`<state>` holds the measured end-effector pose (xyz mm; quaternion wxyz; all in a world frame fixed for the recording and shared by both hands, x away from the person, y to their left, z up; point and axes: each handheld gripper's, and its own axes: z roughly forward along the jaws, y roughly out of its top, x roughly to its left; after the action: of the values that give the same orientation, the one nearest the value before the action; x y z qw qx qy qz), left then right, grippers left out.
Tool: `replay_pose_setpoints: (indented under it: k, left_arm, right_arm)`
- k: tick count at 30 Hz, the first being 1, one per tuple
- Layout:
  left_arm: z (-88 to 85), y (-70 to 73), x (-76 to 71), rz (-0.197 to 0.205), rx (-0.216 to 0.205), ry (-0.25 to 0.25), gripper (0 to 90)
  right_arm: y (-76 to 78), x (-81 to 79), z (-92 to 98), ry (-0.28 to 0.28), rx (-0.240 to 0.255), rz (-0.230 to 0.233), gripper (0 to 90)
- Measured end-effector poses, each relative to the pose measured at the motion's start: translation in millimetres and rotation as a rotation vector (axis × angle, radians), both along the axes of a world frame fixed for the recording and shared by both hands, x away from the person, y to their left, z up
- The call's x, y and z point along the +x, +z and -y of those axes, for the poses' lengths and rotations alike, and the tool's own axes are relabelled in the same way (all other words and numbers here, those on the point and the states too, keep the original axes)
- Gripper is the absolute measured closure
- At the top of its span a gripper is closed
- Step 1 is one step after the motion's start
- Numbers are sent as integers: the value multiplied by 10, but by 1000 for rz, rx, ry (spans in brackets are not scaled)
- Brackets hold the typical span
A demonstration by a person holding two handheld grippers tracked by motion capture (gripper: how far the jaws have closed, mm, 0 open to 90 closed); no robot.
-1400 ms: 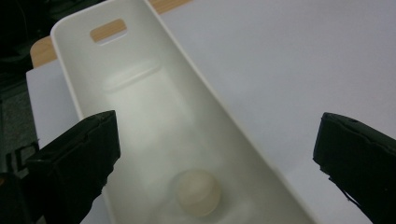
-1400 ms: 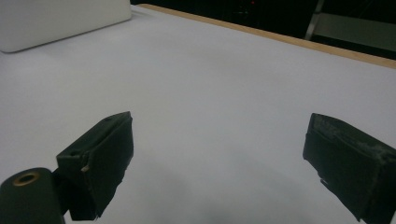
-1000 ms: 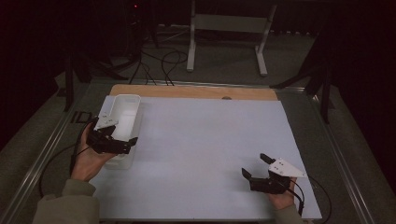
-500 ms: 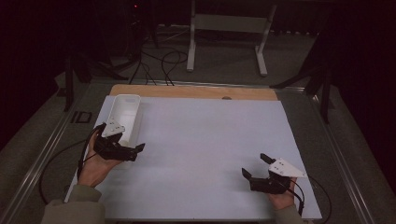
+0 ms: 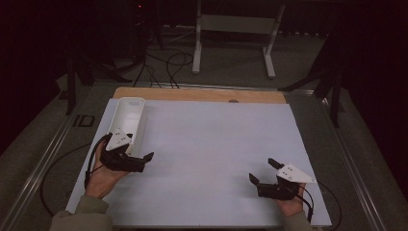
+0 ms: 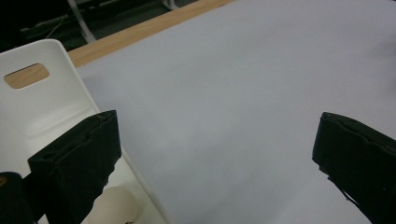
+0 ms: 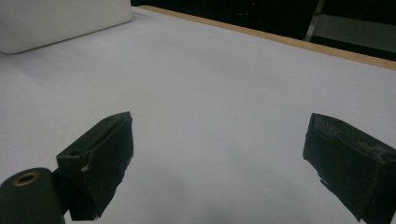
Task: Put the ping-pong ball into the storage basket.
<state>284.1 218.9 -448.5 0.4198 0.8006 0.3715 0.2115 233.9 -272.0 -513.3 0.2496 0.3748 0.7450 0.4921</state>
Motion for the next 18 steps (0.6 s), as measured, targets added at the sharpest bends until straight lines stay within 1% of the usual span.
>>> replay_pose_setpoints:
  k: [7, 9, 13, 16, 18]
  left_arm:
    - [35, -35, -59, 15, -9, -21, 22]
    - [26, -75, -81, 18, -22, -21, 21]
    - [23, -103, -99, 19, -32, -25, 21]
    - [30, -125, -125, 28, -38, -28, 20]
    - [32, -140, -156, 44, -41, -26, 21]
  right_arm:
    - [4, -4, 3, -1, 0, 0, 83]
    - [5, -6, 0, -3, 2, -2, 83]
    - [4, -6, 0, -2, 1, -1, 83]
    - [4, -7, 1, -2, 3, 1, 83]
    - [4, -5, -4, 0, 4, 3, 83]
